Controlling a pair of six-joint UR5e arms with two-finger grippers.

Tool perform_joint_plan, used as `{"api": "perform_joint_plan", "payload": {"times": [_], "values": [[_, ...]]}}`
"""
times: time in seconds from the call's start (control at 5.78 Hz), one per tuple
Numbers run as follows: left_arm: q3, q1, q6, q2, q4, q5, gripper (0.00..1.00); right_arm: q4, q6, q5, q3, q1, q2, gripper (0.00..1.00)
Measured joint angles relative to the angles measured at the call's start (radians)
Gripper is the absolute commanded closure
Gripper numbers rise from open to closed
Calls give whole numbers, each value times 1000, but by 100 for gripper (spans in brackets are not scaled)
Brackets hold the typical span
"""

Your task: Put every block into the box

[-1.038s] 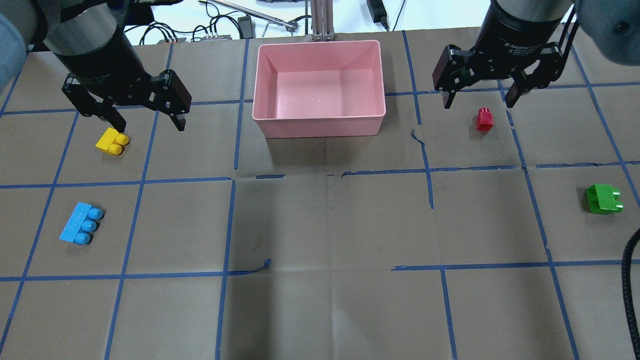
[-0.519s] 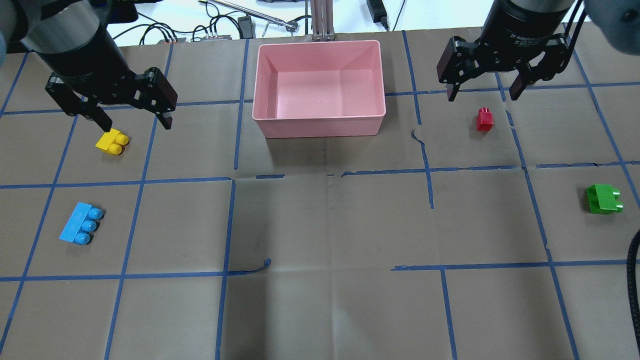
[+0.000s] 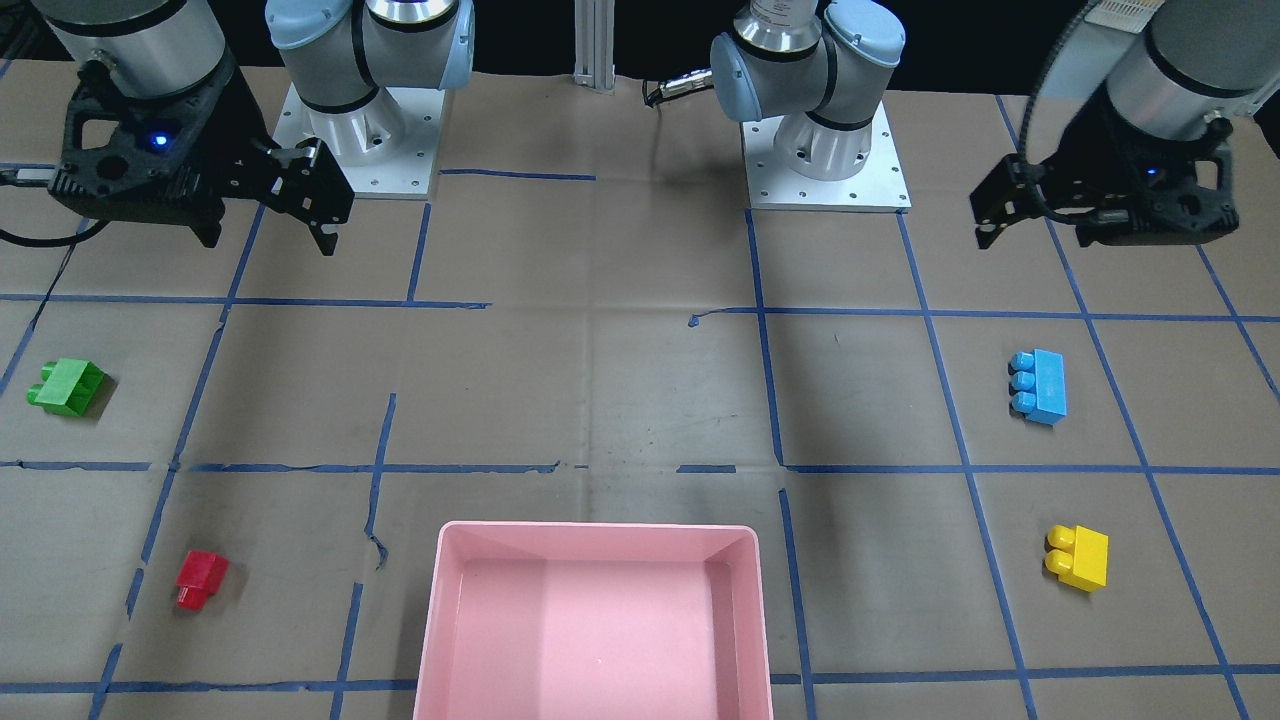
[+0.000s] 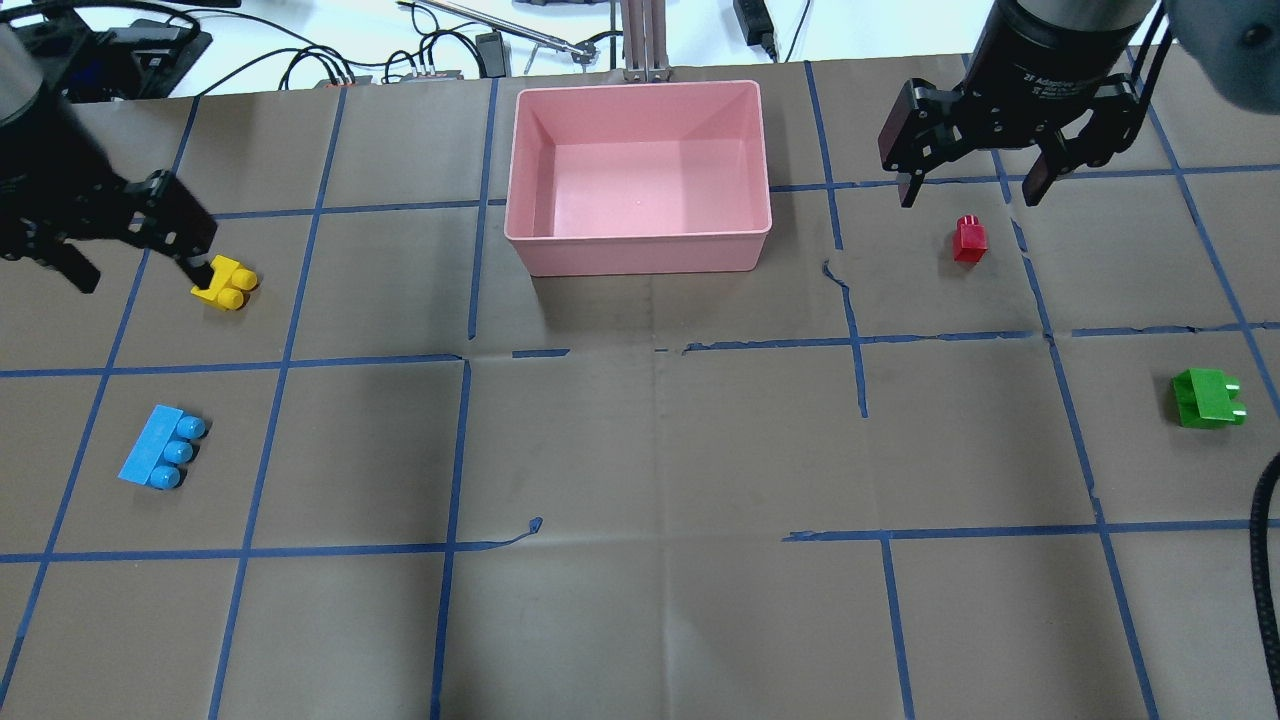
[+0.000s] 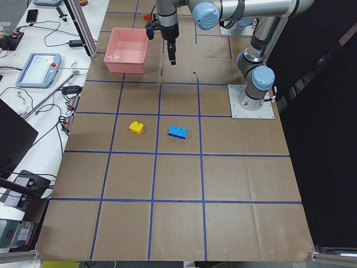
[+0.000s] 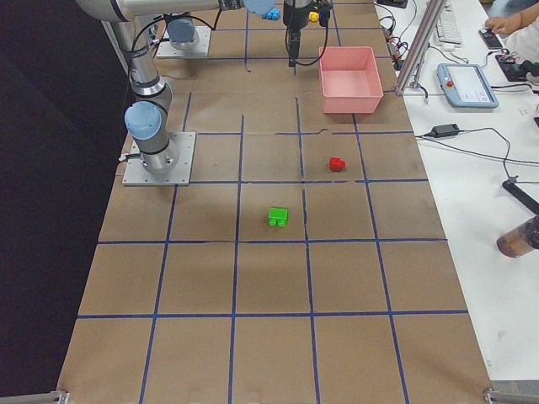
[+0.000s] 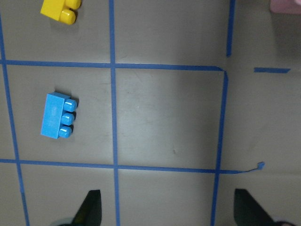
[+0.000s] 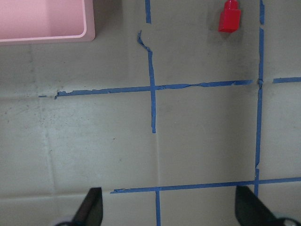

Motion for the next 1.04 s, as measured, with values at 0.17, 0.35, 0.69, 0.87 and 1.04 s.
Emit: {"api": "perform_joint_plan", "payload": {"times": [0.17, 0.35, 0.69, 0.87, 1.04], "values": [[-49, 93, 154, -3, 44, 20, 1, -5, -44, -3, 2, -54, 3, 0], [-106, 170, 300, -12, 122, 26, 1, -8, -126, -8, 3, -137, 11, 0], [-226, 277, 506, -68, 343, 26, 1, -11, -349, -18, 4, -364, 58, 0], [-277, 319, 552, -109, 444, 12, 2, -29, -432, -47, 4, -494, 88, 0], [-321, 345, 585, -135, 514, -12, 3, -78, -507, -82, 10, -598, 118, 0]]}}
